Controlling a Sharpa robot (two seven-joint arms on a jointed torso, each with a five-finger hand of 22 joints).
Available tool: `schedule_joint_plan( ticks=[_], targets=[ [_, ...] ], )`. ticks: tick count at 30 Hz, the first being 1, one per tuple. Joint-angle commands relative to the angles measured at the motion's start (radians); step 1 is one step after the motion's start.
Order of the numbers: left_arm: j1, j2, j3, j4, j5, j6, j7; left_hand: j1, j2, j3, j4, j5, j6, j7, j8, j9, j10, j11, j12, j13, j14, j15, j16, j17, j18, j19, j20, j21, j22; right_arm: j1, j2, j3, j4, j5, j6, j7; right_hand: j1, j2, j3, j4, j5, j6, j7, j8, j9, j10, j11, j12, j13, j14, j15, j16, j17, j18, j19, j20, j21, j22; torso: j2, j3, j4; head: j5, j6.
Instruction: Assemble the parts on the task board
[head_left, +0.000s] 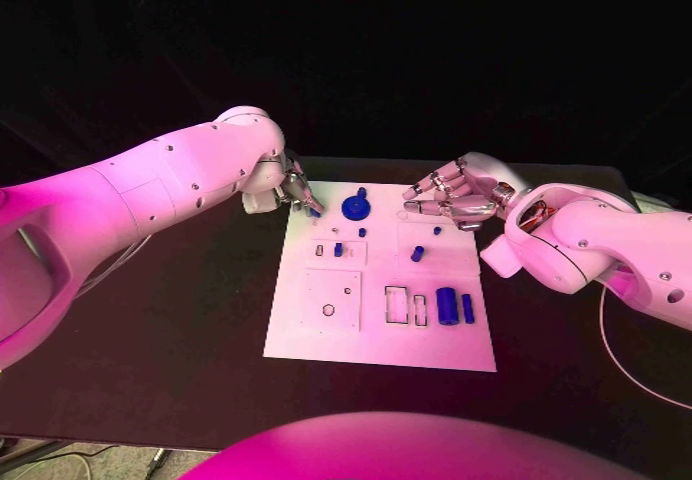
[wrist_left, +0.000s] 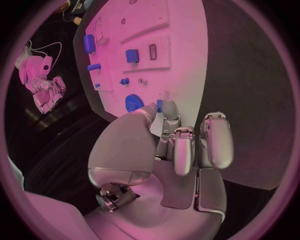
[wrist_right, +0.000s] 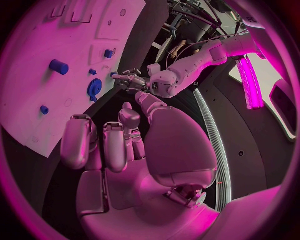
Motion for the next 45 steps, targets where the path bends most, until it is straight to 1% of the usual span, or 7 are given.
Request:
schedule_joint_plan(
  ticks=[1, 10, 15, 20, 31, 38, 45],
  targets=[
    [0.0, -0.027, -0.001, 0.052, 0.065, -0.069, 0.03, -0.042, -0.016, 0.194, -0.153, 0.014, 0.004, 0.001, 0.01, 0.007, 0.011, -0.003, 0.004, 0.005, 0.105, 0.001, 0.003, 0.263, -0.007, 0.044, 0.004, -0.004, 0.156, -0.001, 0.0, -0.001, 0.0, -0.008, 0.025, 0.004, -0.006, 0.002, -0.004, 0.0, 0.004, -0.009, -0.001, -0.004, 0.0, -0.006, 0.0, -0.002, -0.001, 0.062, 0.009, -0.003, 0.08, 0.016, -0.002, 0.001, -0.005, -0.002, -0.001, 0.0003, 0.0028, -0.001, 0.0],
    [-0.005, -0.142, -0.009, 0.242, 0.075, -0.157, 0.047, -0.101, -0.045, 0.278, -0.193, 0.048, 0.015, -0.005, 0.02, 0.017, 0.035, -0.008, 0.025, 0.031, 0.105, -0.003, 0.003, 0.263, -0.01, 0.051, 0.002, 0.012, 0.166, -0.001, -0.003, -0.002, 0.0, -0.008, 0.033, 0.003, -0.006, 0.002, -0.005, 0.001, 0.004, -0.009, -0.001, -0.004, 0.0, -0.006, 0.0, -0.001, -0.001, 0.062, 0.009, -0.004, 0.08, 0.016, -0.002, 0.001, -0.005, -0.001, -0.001, 0.0011, 0.0023, 0.004, 0.001],
    [-0.023, -0.203, -0.016, 0.338, 0.032, -0.179, 0.063, -0.113, -0.05, 0.293, -0.201, 0.052, 0.019, -0.007, 0.021, 0.019, 0.041, -0.009, 0.031, 0.038, 0.105, -0.004, 0.003, 0.263, -0.011, 0.052, 0.001, 0.017, 0.17, -0.002, -0.005, -0.004, -0.002, -0.008, 0.035, 0.002, -0.006, 0.002, -0.005, 0.001, 0.004, -0.009, -0.001, -0.004, 0.0, -0.006, 0.0, -0.001, -0.001, 0.062, 0.009, -0.004, 0.08, 0.016, -0.002, 0.001, -0.005, -0.001, 0.0, -0.0004, 0.0043, 0.004, 0.0],
    [-0.043, -0.241, -0.02, 0.397, -0.015, -0.178, 0.071, -0.12, -0.053, 0.3, -0.206, 0.052, 0.022, -0.008, 0.022, 0.019, 0.046, -0.01, 0.034, 0.043, 0.105, -0.004, 0.003, 0.263, -0.012, 0.053, 0.001, 0.02, 0.172, -0.002, -0.005, -0.004, -0.003, -0.008, 0.036, 0.002, -0.006, 0.002, -0.005, 0.001, 0.004, -0.009, -0.001, -0.004, 0.0, -0.006, 0.0, -0.001, -0.001, 0.062, 0.009, -0.004, 0.08, 0.016, -0.002, 0.001, -0.005, -0.001, -0.002, -0.0007, 0.0056, 0.005, 0.0],
    [-0.069, -0.249, -0.023, 0.426, -0.083, -0.148, 0.08, -0.127, -0.059, 0.311, -0.216, 0.053, 0.027, -0.009, 0.022, 0.019, 0.054, -0.011, 0.041, 0.053, 0.105, -0.005, 0.003, 0.263, -0.013, 0.054, 0.0, 0.024, 0.174, -0.005, -0.003, -0.005, -0.005, -0.008, 0.039, 0.004, -0.006, 0.002, -0.005, 0.001, 0.004, -0.009, -0.001, -0.004, 0.0, -0.006, 0.0, -0.001, -0.001, 0.062, 0.009, -0.004, 0.08, 0.016, -0.002, 0.001, -0.005, -0.001, 0.001, -0.001, 0.0022, 0.011, 0.0],
    [-0.075, -0.236, -0.023, 0.428, -0.145, -0.137, 0.084, -0.13, -0.061, 0.316, -0.22, 0.055, 0.029, -0.01, 0.021, 0.018, 0.056, -0.011, 0.043, 0.056, 0.105, -0.005, 0.003, 0.263, -0.013, 0.054, 0.0, 0.023, 0.174, -0.006, -0.002, -0.006, -0.006, -0.008, 0.04, 0.004, -0.006, 0.002, -0.005, 0.001, 0.004, -0.009, -0.001, -0.004, 0.0, -0.006, 0.0, -0.001, -0.001, 0.062, 0.009, -0.004, 0.08, 0.016, -0.002, 0.001, -0.005, -0.001, 0.001, -0.0001, 0.0023, 0.011, 0.0],
    [-0.076, -0.225, -0.023, 0.415, -0.156, -0.077, 0.058, -0.131, -0.062, 0.317, -0.222, 0.055, 0.03, -0.01, 0.021, 0.018, 0.058, -0.011, 0.045, 0.058, 0.105, -0.005, 0.003, 0.263, -0.013, 0.055, 0.0, 0.025, 0.175, -0.006, -0.002, -0.006, -0.005, -0.008, 0.04, 0.006, -0.006, 0.002, -0.005, 0.001, 0.004, -0.009, -0.001, -0.004, 0.0, -0.006, 0.0, -0.001, -0.001, 0.062, 0.009, -0.004, 0.08, 0.016, -0.002, 0.001, -0.005, -0.001, 0.0, 0.0008, 0.0028, 0.013, 0.0]
  ],
)
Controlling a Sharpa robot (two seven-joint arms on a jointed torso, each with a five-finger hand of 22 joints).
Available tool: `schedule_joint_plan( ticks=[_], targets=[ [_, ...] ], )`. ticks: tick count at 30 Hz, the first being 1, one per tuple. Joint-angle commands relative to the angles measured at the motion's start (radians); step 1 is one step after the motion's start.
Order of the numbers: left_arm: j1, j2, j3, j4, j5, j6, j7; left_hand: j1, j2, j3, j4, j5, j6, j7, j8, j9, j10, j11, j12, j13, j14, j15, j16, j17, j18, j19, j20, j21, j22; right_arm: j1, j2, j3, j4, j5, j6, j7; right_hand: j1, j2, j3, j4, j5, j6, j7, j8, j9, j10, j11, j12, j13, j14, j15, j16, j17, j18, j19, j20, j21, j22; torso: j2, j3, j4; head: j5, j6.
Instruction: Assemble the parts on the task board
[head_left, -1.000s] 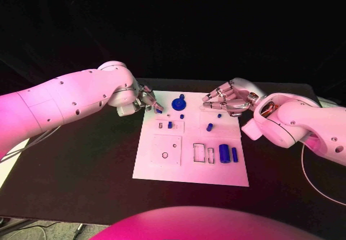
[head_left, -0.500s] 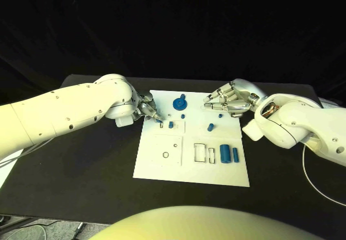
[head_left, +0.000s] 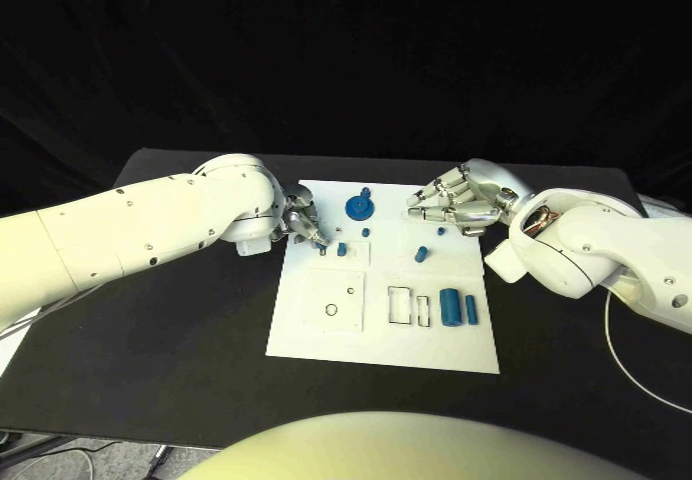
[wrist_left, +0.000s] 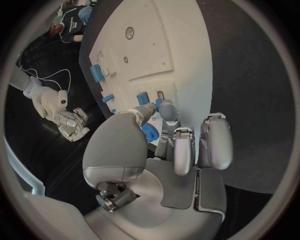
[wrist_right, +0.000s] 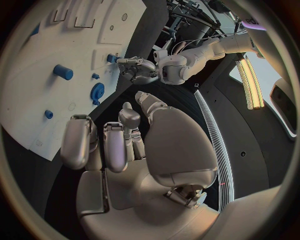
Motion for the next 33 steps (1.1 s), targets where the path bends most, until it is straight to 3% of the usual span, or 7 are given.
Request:
schedule_joint_plan(
  ticks=[1, 12, 33],
  targets=[
    [-0.002, 0.005, 0.0, -0.007, -0.025, 0.067, -0.013, 0.001, 0.01, 0.141, -0.134, 0.007, 0.006, -0.001, 0.006, 0.0, 0.007, 0.0, 0.006, 0.003, 0.105, -0.005, 0.003, 0.263, -0.013, 0.055, 0.0, 0.006, 0.175, -0.001, 0.001, 0.0, 0.001, -0.008, 0.015, 0.007, -0.006, 0.002, -0.005, 0.001, 0.004, -0.009, -0.001, -0.004, 0.0, -0.006, 0.0, -0.001, -0.001, 0.062, 0.009, -0.004, 0.08, 0.016, -0.002, 0.001, -0.005, -0.001, 0.0, 0.0007, 0.0003, 0.001, 0.0],
    [-0.002, 0.008, 0.0, -0.011, 0.015, 0.118, -0.034, -0.002, 0.009, 0.144, -0.136, 0.008, 0.008, -0.001, 0.006, 0.0, 0.012, 0.0, 0.011, 0.01, 0.105, -0.005, 0.003, 0.263, -0.013, 0.055, 0.0, 0.006, 0.175, -0.001, 0.001, 0.0, 0.001, -0.008, 0.018, 0.011, -0.008, 0.002, -0.007, 0.002, 0.005, -0.009, -0.001, -0.004, 0.0, -0.006, 0.001, -0.001, -0.001, 0.062, 0.009, -0.004, 0.08, 0.016, -0.002, 0.001, -0.006, -0.002, -0.001, 0.0003, 0.0004, 0.0, 0.0],
    [-0.002, 0.029, 0.001, -0.022, 0.035, 0.114, -0.064, -0.024, 0.009, 0.156, -0.143, 0.015, 0.018, -0.002, 0.003, -0.003, 0.022, 0.0, 0.019, 0.022, 0.105, -0.005, 0.003, 0.263, -0.014, 0.055, 0.0, 0.008, 0.177, -0.001, 0.002, 0.0, 0.004, -0.008, 0.021, 0.013, -0.008, 0.002, -0.007, 0.002, 0.005, -0.009, -0.001, -0.004, 0.0, -0.006, 0.001, -0.001, -0.001, 0.062, 0.009, -0.004, 0.08, 0.016, -0.002, 0.001, -0.006, -0.002, -0.001, 0.001, -0.0001, 0.001, 0.0]
  ],
)
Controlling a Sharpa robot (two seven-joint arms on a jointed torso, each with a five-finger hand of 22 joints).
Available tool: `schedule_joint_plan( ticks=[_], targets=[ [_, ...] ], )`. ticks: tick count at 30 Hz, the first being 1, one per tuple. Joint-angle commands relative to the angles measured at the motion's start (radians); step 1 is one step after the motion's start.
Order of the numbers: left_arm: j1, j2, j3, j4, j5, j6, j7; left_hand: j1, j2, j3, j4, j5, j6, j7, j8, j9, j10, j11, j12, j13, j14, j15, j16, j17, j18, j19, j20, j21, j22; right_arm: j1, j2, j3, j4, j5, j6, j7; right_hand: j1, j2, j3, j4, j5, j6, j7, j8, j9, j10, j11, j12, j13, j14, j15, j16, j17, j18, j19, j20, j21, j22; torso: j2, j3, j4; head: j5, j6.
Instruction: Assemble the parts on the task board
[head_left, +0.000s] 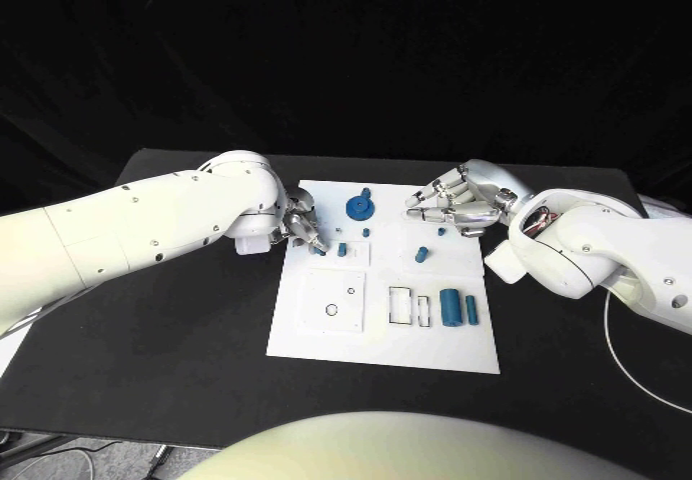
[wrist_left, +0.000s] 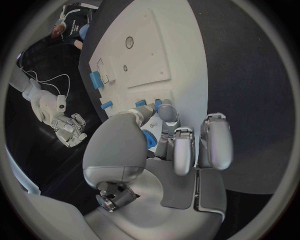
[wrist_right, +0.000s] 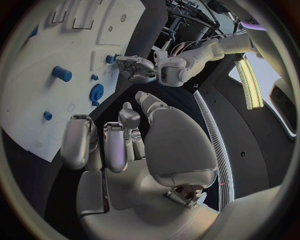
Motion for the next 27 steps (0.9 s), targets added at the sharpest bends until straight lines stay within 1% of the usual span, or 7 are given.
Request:
schedule_joint_plan(
  ticks=[1, 4, 7, 12, 16, 21, 27],
  targets=[
    [-0.005, 0.013, -0.004, -0.004, 0.024, 0.032, -0.032, -0.022, 0.001, 0.153, -0.143, 0.003, 0.012, -0.003, 0.001, -0.002, 0.01, 0.0, 0.008, 0.007, 0.105, -0.005, 0.003, 0.263, -0.014, 0.055, 0.0, 0.005, 0.177, -0.001, 0.001, 0.0, 0.003, -0.008, 0.015, 0.01, -0.008, 0.002, -0.005, -0.001, 0.005, -0.009, -0.001, -0.004, 0.0, -0.006, 0.001, -0.001, -0.001, 0.062, 0.009, -0.004, 0.08, 0.016, -0.002, 0.001, -0.006, -0.001, 0.0, 0.0003, -0.0005, 0.0, 0.0],
    [-0.005, 0.023, -0.004, -0.012, 0.035, 0.041, -0.046, -0.05, 0.003, 0.146, -0.133, 0.001, 0.02, -0.005, 0.0, -0.003, 0.02, -0.001, 0.02, 0.025, 0.105, -0.005, 0.003, 0.263, -0.014, 0.055, 0.0, 0.005, 0.178, -0.001, 0.001, 0.0, 0.005, -0.008, 0.015, 0.01, -0.008, 0.002, -0.005, -0.001, 0.005, -0.009, -0.001, -0.004, 0.0, -0.006, 0.001, -0.001, -0.001, 0.062, 0.009, -0.004, 0.08, 0.016, -0.002, 0.001, -0.006, -0.001, 0.0, 0.0006, -0.0007, 0.0, 0.0],
    [-0.005, 0.031, -0.005, -0.022, 0.041, 0.053, -0.061, -0.085, 0.001, 0.12, -0.114, -0.002, 0.03, -0.01, -0.004, -0.007, 0.031, -0.003, 0.038, 0.051, 0.105, -0.006, 0.003, 0.263, -0.014, 0.056, 0.0, 0.006, 0.179, -0.001, 0.001, 0.0, 0.006, -0.008, 0.015, 0.01, -0.008, 0.002, -0.005, -0.001, 0.005, -0.009, -0.001, -0.004, 0.0, -0.006, 0.001, -0.001, -0.001, 0.062, 0.009, -0.004, 0.08, 0.016, -0.002, 0.001, -0.006, -0.001, 0.0, 0.0008, -0.0011, -0.001, 0.0],
    [-0.005, 0.042, -0.009, -0.035, 0.047, 0.072, -0.079, -0.122, 0.003, 0.08, -0.094, -0.004, 0.043, -0.014, -0.012, -0.014, 0.036, -0.006, 0.048, 0.069, 0.105, -0.009, 0.003, 0.263, -0.014, 0.056, -0.003, 0.006, 0.18, -0.001, 0.0, 0.0, 0.008, -0.008, 0.017, 0.009, -0.008, 0.002, -0.005, -0.001, 0.005, -0.009, -0.001, -0.004, 0.0, -0.006, 0.001, -0.001, -0.001, 0.062, 0.009, -0.004, 0.08, 0.016, -0.002, 0.001, -0.006, -0.001, 0.0, 0.0006, -0.0011, -0.002, 0.0],
    [-0.005, 0.046, -0.01, -0.039, 0.049, 0.081, -0.085, -0.138, 0.003, 0.05, -0.084, -0.004, 0.053, -0.016, -0.018, -0.023, 0.042, -0.008, 0.057, 0.085, 0.105, -0.011, 0.003, 0.263, -0.015, 0.057, -0.004, 0.01, 0.183, -0.001, -0.001, 0.0, 0.009, -0.008, 0.018, 0.009, -0.008, 0.002, -0.005, -0.001, 0.005, -0.009, -0.001, -0.004, 0.0, -0.006, 0.001, -0.001, -0.001, 0.062, 0.009, -0.004, 0.08, 0.016, -0.002, 0.001, -0.006, -0.001, 0.0, 0.0002, -0.0007, -0.004, 0.0],
    [-0.005, 0.049, -0.011, -0.041, 0.048, 0.081, -0.087, -0.145, 0.002, 0.029, -0.081, -0.005, 0.062, -0.018, -0.021, -0.028, 0.049, -0.01, 0.066, 0.1, 0.105, -0.012, 0.003, 0.263, -0.016, 0.059, -0.006, 0.016, 0.186, -0.001, -0.002, 0.0, 0.009, -0.008, 0.018, 0.009, -0.008, 0.002, -0.005, -0.001, 0.005, -0.009, -0.001, -0.004, 0.0, -0.006, 0.001, -0.001, -0.001, 0.062, 0.009, -0.004, 0.08, 0.016, -0.002, 0.001, -0.006, -0.001, 0.0, 0.0, -0.0001, -0.006, 0.0],
    [-0.005, 0.052, -0.011, -0.045, 0.04, 0.064, -0.091, -0.163, -0.002, -0.011, -0.067, -0.005, 0.074, -0.02, -0.027, -0.039, 0.055, -0.012, 0.072, 0.113, 0.105, -0.014, 0.003, 0.263, -0.018, 0.061, -0.007, 0.022, 0.19, -0.001, -0.002, 0.0, 0.01, -0.008, 0.018, 0.009, -0.008, 0.002, -0.005, -0.001, 0.005, -0.009, -0.001, -0.004, 0.0, -0.006, 0.001, -0.001, -0.001, 0.062, 0.009, -0.004, 0.08, 0.016, -0.002, 0.001, -0.006, -0.001, -0.001, 0.0001, 0.0001, -0.005, 0.0]
  ],
)
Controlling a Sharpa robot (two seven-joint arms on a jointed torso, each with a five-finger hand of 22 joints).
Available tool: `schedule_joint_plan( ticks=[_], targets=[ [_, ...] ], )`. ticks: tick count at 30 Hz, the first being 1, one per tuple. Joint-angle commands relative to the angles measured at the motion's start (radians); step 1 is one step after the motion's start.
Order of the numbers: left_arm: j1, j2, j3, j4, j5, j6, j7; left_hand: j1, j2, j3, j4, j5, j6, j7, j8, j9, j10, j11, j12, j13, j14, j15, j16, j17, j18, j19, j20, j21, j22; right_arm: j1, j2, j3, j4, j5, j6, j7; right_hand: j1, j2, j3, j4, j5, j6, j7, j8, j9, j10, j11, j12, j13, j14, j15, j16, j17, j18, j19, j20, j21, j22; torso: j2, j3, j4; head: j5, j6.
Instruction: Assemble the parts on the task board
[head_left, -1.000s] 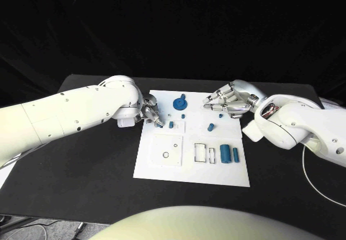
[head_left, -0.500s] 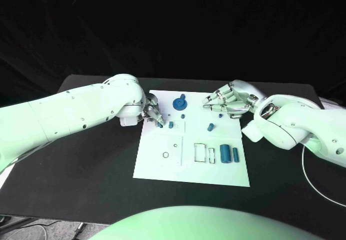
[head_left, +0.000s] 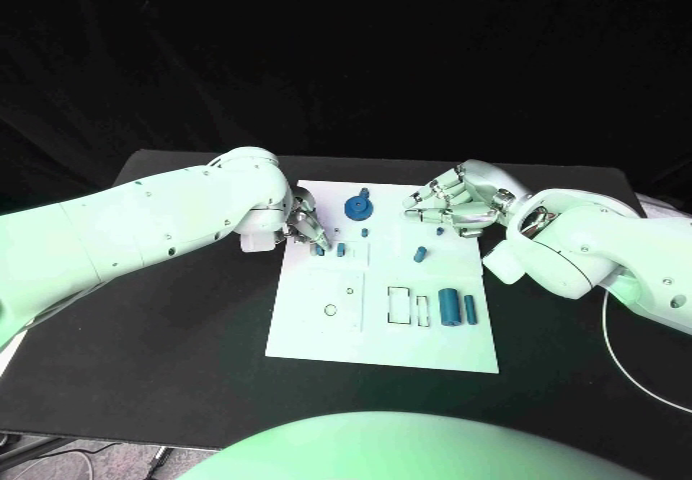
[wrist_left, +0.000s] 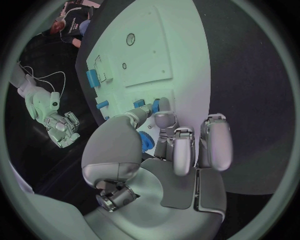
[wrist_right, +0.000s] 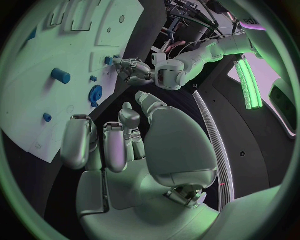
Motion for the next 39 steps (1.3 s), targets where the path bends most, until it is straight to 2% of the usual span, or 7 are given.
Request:
schedule_joint_plan(
  ticks=[1, 10, 22, 27, 30, 36, 39],
  targets=[
    [-0.012, 0.005, -0.009, -0.001, 0.007, 0.033, -0.022, -0.019, 0.001, -0.023, 0.008, -0.003, 0.011, 0.0, -0.006, -0.005, 0.01, 0.001, 0.005, 0.005, 0.105, -0.006, 0.003, 0.263, -0.018, 0.062, -0.007, 0.007, 0.191, -0.001, 0.0, 0.0, 0.002, -0.008, 0.015, 0.008, -0.008, 0.002, -0.005, -0.001, 0.005, -0.009, -0.001, -0.004, 0.0, -0.006, 0.001, -0.001, -0.001, 0.062, 0.009, -0.004, 0.08, 0.016, -0.002, 0.001, -0.006, -0.001, -0.001, 0.0001, 0.0006, 0.0, 0.0],
    [-0.012, 0.007, -0.009, -0.006, -0.014, 0.013, -0.035, -0.048, -0.007, -0.083, 0.035, -0.004, 0.023, -0.001, -0.013, -0.017, 0.014, 0.0, 0.004, 0.013, 0.105, -0.008, 0.003, 0.263, -0.021, 0.065, -0.009, 0.019, 0.198, -0.001, 0.0, 0.0, 0.003, -0.008, 0.011, 0.011, -0.008, 0.002, -0.005, -0.001, 0.005, -0.009, -0.001, -0.004, 0.0, -0.006, 0.001, -0.001, -0.001, 0.062, 0.009, -0.004, 0.08, 0.016, -0.002, 0.001, -0.006, -0.001, 0.0, -0.0001, -0.0004, 0.0, 0.0],
    [-0.012, -0.013, -0.005, 0.009, -0.019, -0.05, -0.014, -0.088, -0.053, -0.252, 0.09, -0.008, 0.039, -0.005, -0.012, -0.029, 0.021, -0.003, 0.005, 0.027, 0.105, -0.01, 0.003, 0.263, -0.024, 0.07, -0.011, 0.033, 0.206, -0.001, 0.0, 0.0, 0.003, -0.008, 0.009, 0.013, -0.007, 0.004, -0.006, -0.001, 0.007, -0.01, -0.001, -0.004, 0.0, -0.007, 0.001, -0.001, -0.002, 0.062, 0.009, -0.004, 0.081, 0.016, -0.002, 0.002, -0.006, 0.0, 0.0, 0.0, -0.0002, -0.001, 0.0],
    [-0.012, -0.028, -0.003, 0.022, -0.008, -0.111, 0.002, -0.074, -0.038, -0.329, 0.122, -0.007, 0.041, -0.008, -0.007, -0.033, 0.025, -0.005, 0.007, 0.034, 0.105, -0.014, 0.003, 0.263, -0.026, 0.072, -0.014, 0.039, 0.21, -0.001, -0.001, 0.0, 0.002, -0.008, 0.01, 0.013, -0.007, 0.004, -0.006, -0.001, 0.007, -0.01, -0.001, -0.004, 0.0, -0.007, 0.001, -0.001, -0.002, 0.062, 0.009, -0.004, 0.081, 0.016, -0.002, 0.002, -0.006, 0.0, 0.0, -0.0002, 0.0004, -0.003, 0.0],
    [-0.012, -0.038, -0.002, 0.029, 0.003, -0.154, 0.012, -0.077, -0.034, -0.375, 0.151, -0.052, 0.041, -0.009, -0.004, -0.035, 0.027, -0.007, 0.007, 0.036, 0.105, -0.014, 0.003, 0.263, -0.026, 0.073, -0.016, 0.042, 0.212, -0.001, -0.001, 0.0, 0.001, -0.008, 0.01, 0.013, -0.007, 0.004, -0.006, -0.001, 0.007, -0.01, -0.001, -0.004, 0.0, -0.007, 0.001, -0.001, -0.002, 0.062, 0.009, -0.004, 0.081, 0.016, -0.002, 0.002, -0.006, 0.0, 0.0, -0.0002, 0.001, -0.004, 0.0],
    [-0.012, -0.056, 0.003, 0.042, 0.036, -0.238, 0.046, -0.057, -0.017, -0.412, 0.174, -0.06, 0.037, -0.009, -0.001, -0.039, 0.023, -0.007, -0.002, 0.029, 0.105, -0.016, 0.003, 0.263, -0.024, 0.071, -0.017, 0.03, 0.208, -0.001, -0.001, 0.0, 0.001, -0.008, 0.01, 0.014, -0.007, 0.004, -0.006, -0.001, 0.007, -0.01, -0.001, -0.004, 0.0, -0.007, 0.001, -0.001, -0.002, 0.062, 0.009, -0.004, 0.081, 0.016, -0.002, 0.002, -0.006, 0.0, 0.0, -0.0001, 0.0007, -0.005, 0.0],
    [-0.012, -0.063, 0.004, 0.043, 0.09, -0.291, 0.105, -0.025, 0.002, -0.439, 0.188, -0.051, 0.011, 0.001, -0.008, -0.046, -0.021, 0.001, -0.065, -0.04, 0.105, -0.01, 0.003, 0.263, -0.01, 0.054, -0.014, -0.038, 0.184, -0.001, -0.002, 0.0, 0.001, -0.008, 0.01, 0.013, -0.007, 0.004, -0.006, -0.001, 0.007, -0.01, -0.001, -0.004, 0.0, -0.007, 0.001, -0.001, -0.002, 0.062, 0.009, -0.004, 0.081, 0.016, -0.002, 0.002, -0.006, 0.0, 0.0, 0.0006, 0.0003, -0.006, 0.0]
  ],
)
